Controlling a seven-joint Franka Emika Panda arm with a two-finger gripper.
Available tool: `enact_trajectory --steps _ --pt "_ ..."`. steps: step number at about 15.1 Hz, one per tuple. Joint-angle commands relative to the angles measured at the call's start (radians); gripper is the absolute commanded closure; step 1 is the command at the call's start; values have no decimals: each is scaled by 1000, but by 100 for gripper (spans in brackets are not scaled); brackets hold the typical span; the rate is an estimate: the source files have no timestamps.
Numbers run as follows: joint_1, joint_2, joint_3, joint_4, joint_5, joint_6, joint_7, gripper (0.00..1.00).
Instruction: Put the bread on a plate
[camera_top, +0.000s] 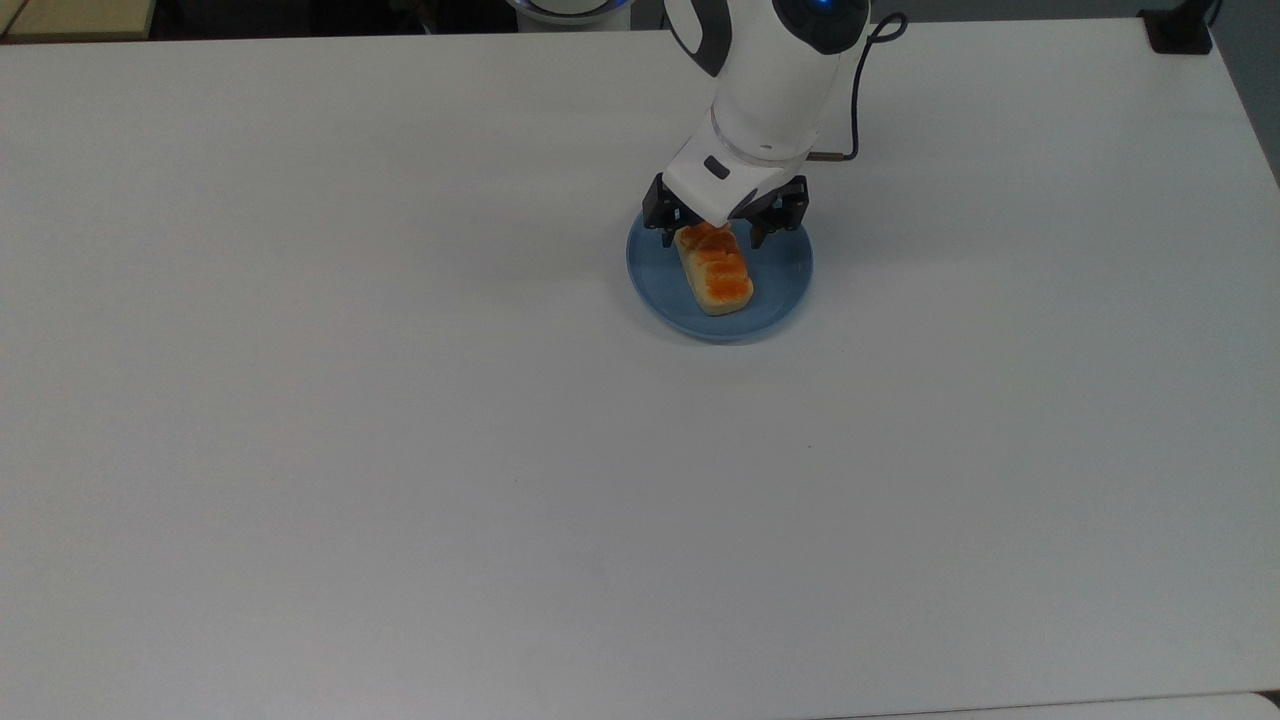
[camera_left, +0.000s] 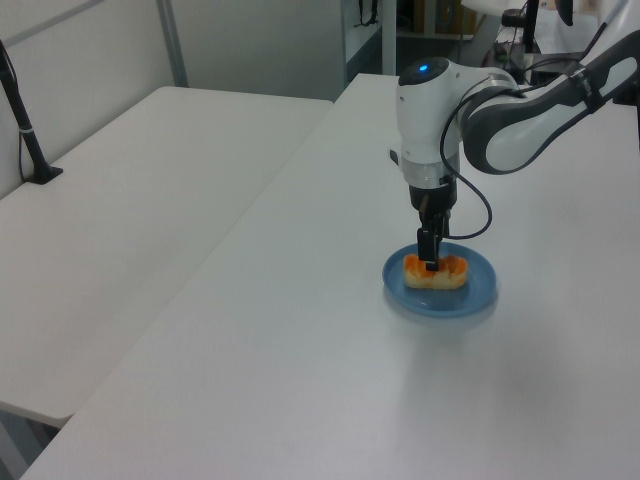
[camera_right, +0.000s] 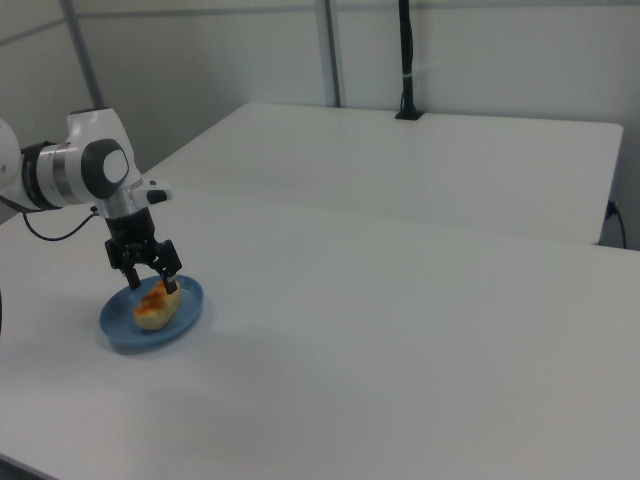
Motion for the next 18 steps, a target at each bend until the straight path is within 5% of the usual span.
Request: enact_trajectory --steps 1,7,10,13,18 --pt "-10 -50 -5 5 -13 -3 27 0" --pt "-92 -139 -7 72 2 -109 15 0" --pt "-167 -171 -16 190 60 -239 -84 0" --pt "-192 -176 -80 285 77 -311 -160 0" --pt "-192 -236 -177 312 74 -398 -304 0"
